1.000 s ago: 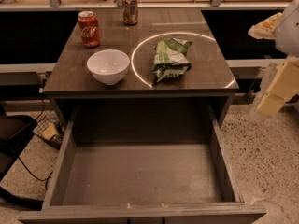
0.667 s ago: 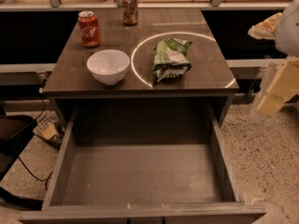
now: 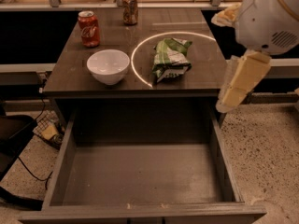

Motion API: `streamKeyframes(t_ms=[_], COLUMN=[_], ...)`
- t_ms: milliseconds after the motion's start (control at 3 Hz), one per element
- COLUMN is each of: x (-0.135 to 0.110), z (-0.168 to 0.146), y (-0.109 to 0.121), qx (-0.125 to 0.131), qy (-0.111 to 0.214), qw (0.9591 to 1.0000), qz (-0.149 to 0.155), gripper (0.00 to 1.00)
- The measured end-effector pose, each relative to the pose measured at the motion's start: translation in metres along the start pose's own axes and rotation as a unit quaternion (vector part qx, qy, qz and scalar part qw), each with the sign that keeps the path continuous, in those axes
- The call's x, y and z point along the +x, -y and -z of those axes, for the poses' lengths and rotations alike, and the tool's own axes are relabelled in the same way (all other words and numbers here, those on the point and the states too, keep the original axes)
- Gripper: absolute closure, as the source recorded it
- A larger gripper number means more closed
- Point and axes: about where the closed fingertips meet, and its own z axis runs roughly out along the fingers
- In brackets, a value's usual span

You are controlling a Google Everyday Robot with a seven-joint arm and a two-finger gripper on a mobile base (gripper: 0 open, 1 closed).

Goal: Move white bowl near orange can

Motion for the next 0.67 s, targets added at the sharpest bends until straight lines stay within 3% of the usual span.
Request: streamKeyframes(t_ms=[333, 667], x=[-0.037, -0.074], z=[-0.010, -0.025], y=[0.011, 0.016], qx=[0.017, 0.037], qy=[-0.006, -0.032], qw=[0.9987, 0.9952], qz=[0.047, 0.085], gripper=[0.00, 0.00])
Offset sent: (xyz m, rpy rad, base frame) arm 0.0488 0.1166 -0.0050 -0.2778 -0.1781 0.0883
